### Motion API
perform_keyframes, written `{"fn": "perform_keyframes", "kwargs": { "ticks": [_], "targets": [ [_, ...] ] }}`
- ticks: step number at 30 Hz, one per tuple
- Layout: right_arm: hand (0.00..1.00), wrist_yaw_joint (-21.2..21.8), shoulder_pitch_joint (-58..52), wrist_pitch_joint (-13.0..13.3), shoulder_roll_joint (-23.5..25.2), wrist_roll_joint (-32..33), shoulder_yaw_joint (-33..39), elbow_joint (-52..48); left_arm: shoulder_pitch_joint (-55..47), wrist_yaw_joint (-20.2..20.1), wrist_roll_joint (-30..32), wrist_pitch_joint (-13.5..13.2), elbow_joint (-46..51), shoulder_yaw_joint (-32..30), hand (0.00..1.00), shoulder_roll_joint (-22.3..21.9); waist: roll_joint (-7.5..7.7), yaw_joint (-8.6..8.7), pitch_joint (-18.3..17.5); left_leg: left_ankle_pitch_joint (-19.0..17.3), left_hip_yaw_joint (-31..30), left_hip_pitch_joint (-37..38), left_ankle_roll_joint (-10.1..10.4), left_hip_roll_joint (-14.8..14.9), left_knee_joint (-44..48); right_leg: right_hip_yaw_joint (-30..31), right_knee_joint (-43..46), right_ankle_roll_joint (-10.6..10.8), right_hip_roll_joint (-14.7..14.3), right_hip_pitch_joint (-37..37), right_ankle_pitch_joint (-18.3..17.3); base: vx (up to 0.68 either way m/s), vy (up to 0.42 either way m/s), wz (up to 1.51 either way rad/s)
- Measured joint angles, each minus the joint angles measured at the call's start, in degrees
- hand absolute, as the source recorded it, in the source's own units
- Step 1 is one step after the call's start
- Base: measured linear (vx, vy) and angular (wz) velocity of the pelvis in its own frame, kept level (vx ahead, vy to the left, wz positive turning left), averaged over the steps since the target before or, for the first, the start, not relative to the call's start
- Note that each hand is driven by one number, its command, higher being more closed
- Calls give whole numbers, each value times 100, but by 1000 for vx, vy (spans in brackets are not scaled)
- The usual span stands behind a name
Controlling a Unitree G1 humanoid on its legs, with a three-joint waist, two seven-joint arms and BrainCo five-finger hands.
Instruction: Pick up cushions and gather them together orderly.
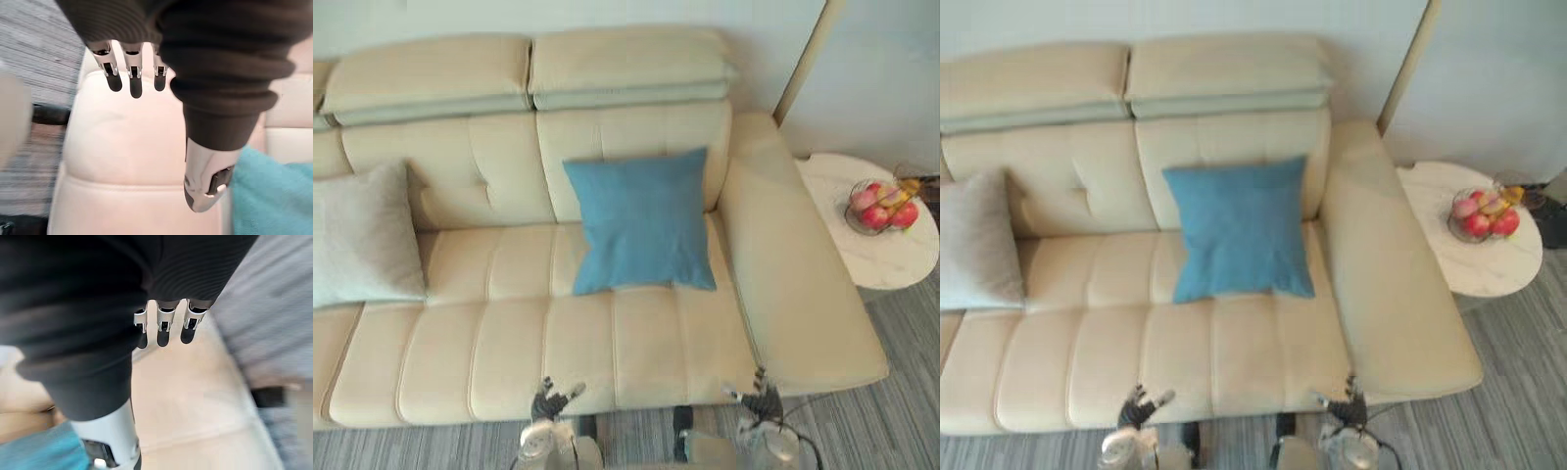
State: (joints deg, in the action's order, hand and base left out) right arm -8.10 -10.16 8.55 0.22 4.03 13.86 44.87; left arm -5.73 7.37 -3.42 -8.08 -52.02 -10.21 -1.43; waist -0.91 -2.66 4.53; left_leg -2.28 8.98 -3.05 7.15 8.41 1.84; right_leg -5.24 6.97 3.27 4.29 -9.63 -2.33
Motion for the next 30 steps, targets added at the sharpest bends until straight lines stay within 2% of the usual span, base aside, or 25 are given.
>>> {"fn": "perform_keyframes", "kwargs": {
  "ticks": [3, 11, 13, 15, 16, 17, 18, 19, 20, 21, 23, 24, 27, 28, 29, 30],
  "targets": [
    [0, 80, 5, -63, 3, 164, 281, 459, 8, -6, 122, 7, -304, -11, 0, 76, 20, 12, -152, -14, -3, 236, -10, -42, -142, -17, -247, 5, 8, 303, 105, 101, 41, 2],
    [0, 145, 202, -231, -29, 270, 621, 1098, 55, -32, 583, 58, -604, 123, 0, 300, 93, 60, -150, -73, -3, 516, -69, -185, -184, 80, -674, 90, 87, 744, 329, 46, 40, -3],
    [0, 151, 374, -265, -33, 250, 601, 1139, 71, -24, 619, 115, -602, 170, 0, 326, 118, 46, -117, -91, 143, 549, -76, -183, -160, 187, -438, 90, 84, 588, 329, -51, 25, -40],
    [0, 129, 744, -298, -66, 109, 435, 1236, 225, -18, 621, 129, -597, 333, 0, 446, 202, 36, 77, -189, 333, 401, -112, -175, 112, 280, 96, 92, 90, 156, 331, -154, 4, -56],
    [0, 127, 825, -304, -66, 71, 329, 1225, 329, -19, 621, 136, -591, 358, 0, 482, 268, 44, 136, -246, 387, 267, -155, -185, 319, 290, 188, 130, 122, 51, 387, -214, -10, -30],
    [0, 124, 882, -315, -75, 49, 244, 1218, 450, -14, 618, 146, -574, 345, 0, 465, 239, 16, 156, -268, 445, 61, -247, -26, 478, 328, 23, 290, 100, 48, 530, -241, -14, -14],
    [0, 122, 996, -346, -62, 48, 155, 1203, 555, -10, 613, 144, -483, 286, 0, 418, 164, -30, 215, -268, 442, -114, -234, 68, 620, 172, 1162, 184, 120, -254, -38, -181, -8, 4],
    [0, 123, 967, -349, -37, 48, 145, 1203, 603, -4, 609, 141, -407, 290, 0, 414, 188, -10, 218, -259, 366, -192, -232, 79, 711, 55, 2093, 191, 193, -349, -458, -120, -44, 36],
    [0, 122, 878, -351, 1, 49, 145, 1208, 622, 5, 599, 137, -272, 288, 0, 417, 266, -10, 190, -249, 203, -258, -232, 50, 875, 12, 2934, 413, 324, -246, -771, -82, -107, 57],
    [0, 123, 837, -353, 28, 53, 122, 1210, 607, 9, 569, 124, -155, 288, 0, 436, 385, -37, 116, -236, 104, -499, -240, 5, 1110, 17, 3375, 547, 467, -100, -926, -86, -145, 55],
    [0, 119, 888, -351, 26, 56, 110, 1207, 616, 10, 543, 119, -65, 286, 0, 449, 479, -71, 87, -225, 38, -941, -221, 7, 1500, 185, 3565, 756, 561, -22, -1233, -188, -225, 30],
    [0, 104, 1013, -348, 16, 56, 118, 1177, 665, 14, 521, 128, -52, 280, 0, 418, 495, -120, 120, -141, -25, -1175, -157, 59, 1667, 246, 3338, 737, 424, -9, -1458, -310, -269, 16],
    [0, -5, 1007, -320, -72, 69, 119, 786, 641, 14, 310, 128, -52, 403, 0, 66, 142, -268, 171, 378, -23, -1447, -17, 340, 1341, -112, 2180, 260, 42, 259, -1725, -285, -163, 5],
    [0, -32, 1029, -296, -76, 70, 113, 757, 656, 10, 302, 127, -58, 490, 0, 28, 95, -272, 197, 521, -45, -1510, 59, 385, 1227, -240, 1967, 59, -30, 294, -1804, -336, -190, 33],
    [0, -64, 1090, -284, -76, 80, 111, 764, 685, -23, 295, 130, -140, 666, 0, -26, -27, -249, 352, 895, -99, -1475, 51, 468, 941, -424, 1872, -168, -151, 336, -1717, -383, -180, 64],
    [0, -97, 1063, -284, -48, 100, 111, 774, 690, -28, 290, 129, -152, 760, 0, -62, -38, -173, 383, 1320, 24, -1413, 24, 492, 569, -690, 1845, -280, -178, 365, -1652, -463, -166, 87]
  ]
}}
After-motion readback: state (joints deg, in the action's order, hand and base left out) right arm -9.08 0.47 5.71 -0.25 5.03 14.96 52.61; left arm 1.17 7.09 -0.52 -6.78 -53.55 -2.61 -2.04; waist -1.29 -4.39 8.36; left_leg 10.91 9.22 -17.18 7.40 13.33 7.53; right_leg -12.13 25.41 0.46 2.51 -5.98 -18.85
